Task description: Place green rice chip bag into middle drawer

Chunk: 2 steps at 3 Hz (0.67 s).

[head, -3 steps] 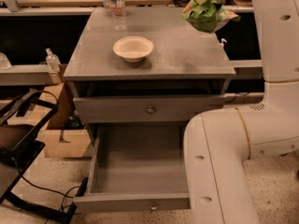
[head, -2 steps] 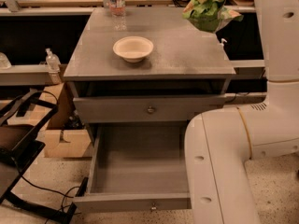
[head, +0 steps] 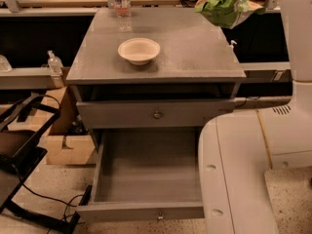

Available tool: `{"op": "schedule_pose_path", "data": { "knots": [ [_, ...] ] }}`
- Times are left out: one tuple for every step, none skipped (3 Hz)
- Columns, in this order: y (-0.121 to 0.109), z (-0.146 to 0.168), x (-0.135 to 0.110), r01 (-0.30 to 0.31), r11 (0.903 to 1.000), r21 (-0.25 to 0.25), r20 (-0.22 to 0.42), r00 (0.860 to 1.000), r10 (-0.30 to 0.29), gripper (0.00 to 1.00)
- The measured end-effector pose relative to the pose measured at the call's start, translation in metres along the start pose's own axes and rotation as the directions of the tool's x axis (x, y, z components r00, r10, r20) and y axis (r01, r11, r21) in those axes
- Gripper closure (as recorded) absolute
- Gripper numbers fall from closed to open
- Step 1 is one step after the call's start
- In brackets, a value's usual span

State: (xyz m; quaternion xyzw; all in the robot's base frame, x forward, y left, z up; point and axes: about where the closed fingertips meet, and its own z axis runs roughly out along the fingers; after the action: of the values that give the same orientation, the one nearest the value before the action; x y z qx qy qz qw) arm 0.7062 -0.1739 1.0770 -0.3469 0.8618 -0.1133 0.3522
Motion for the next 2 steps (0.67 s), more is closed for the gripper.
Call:
{"op": "schedule_pose_path", "data": {
  "knots": [
    [0.0000,0.0004,-0.0007,0.001,1.0000,0.002,0.001,1.000,-0.001,1.00],
    [-0.0011,0.0077,-0.0095,0.005,1.0000,-0.003,0.011,1.000,-0.005,1.00]
  ]
}}
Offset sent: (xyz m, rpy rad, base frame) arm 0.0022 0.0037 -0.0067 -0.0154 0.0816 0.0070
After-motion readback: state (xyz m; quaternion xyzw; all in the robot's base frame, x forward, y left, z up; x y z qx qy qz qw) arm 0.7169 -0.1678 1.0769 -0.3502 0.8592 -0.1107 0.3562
